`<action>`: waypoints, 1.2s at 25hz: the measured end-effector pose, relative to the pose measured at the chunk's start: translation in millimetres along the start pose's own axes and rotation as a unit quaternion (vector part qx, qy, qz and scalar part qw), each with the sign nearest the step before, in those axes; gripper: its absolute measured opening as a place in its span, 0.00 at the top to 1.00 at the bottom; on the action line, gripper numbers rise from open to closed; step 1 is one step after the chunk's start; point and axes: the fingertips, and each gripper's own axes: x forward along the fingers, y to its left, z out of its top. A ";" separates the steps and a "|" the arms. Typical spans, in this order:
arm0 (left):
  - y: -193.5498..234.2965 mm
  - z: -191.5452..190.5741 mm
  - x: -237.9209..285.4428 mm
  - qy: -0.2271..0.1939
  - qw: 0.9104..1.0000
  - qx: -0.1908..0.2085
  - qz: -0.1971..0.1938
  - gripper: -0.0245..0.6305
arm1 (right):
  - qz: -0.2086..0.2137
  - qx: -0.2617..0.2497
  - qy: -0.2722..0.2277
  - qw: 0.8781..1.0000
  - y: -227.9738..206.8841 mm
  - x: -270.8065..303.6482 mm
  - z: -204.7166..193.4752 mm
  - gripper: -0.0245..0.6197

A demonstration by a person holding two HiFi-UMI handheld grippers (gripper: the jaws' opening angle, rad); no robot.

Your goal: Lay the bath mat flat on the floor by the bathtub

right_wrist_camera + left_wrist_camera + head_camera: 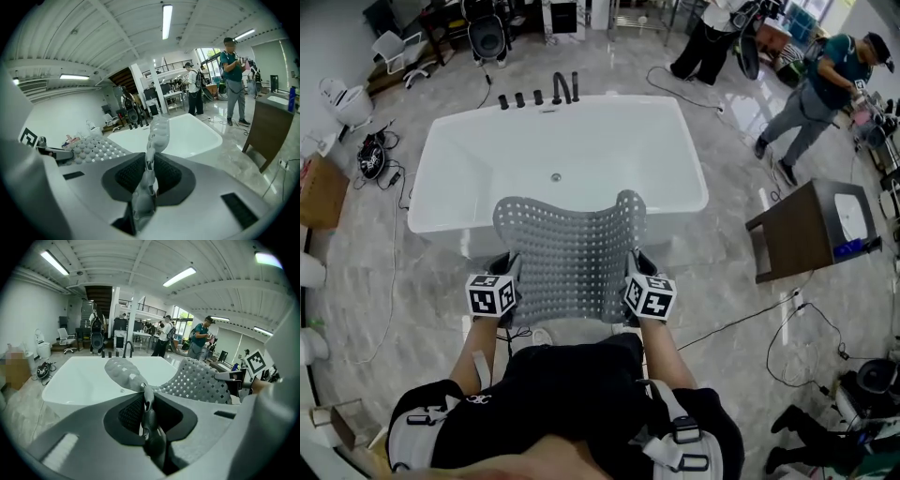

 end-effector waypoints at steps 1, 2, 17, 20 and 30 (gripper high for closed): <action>-2.7 -2.3 5.8 0.005 1.000 0.000 0.000 0.89 | -0.002 0.001 0.006 1.000 -5.5 3.2 -3.6 0.87; -5.1 -4.9 11.9 0.010 1.000 -0.001 -0.001 0.89 | -0.003 0.003 0.013 1.000 -10.8 7.1 -8.0 0.87; 13.6 -173.5 101.5 0.163 0.986 -0.038 0.021 0.89 | 0.001 0.027 0.163 0.986 -56.2 99.5 -159.1 0.87; 23.9 -223.1 129.2 0.190 0.979 -0.063 0.030 0.89 | 0.007 0.020 0.196 0.980 -69.5 126.2 -216.2 0.87; 112.7 -388.0 268.8 0.245 0.964 -0.086 0.053 0.88 | 0.005 0.002 0.253 0.967 -113.3 260.5 -399.7 0.87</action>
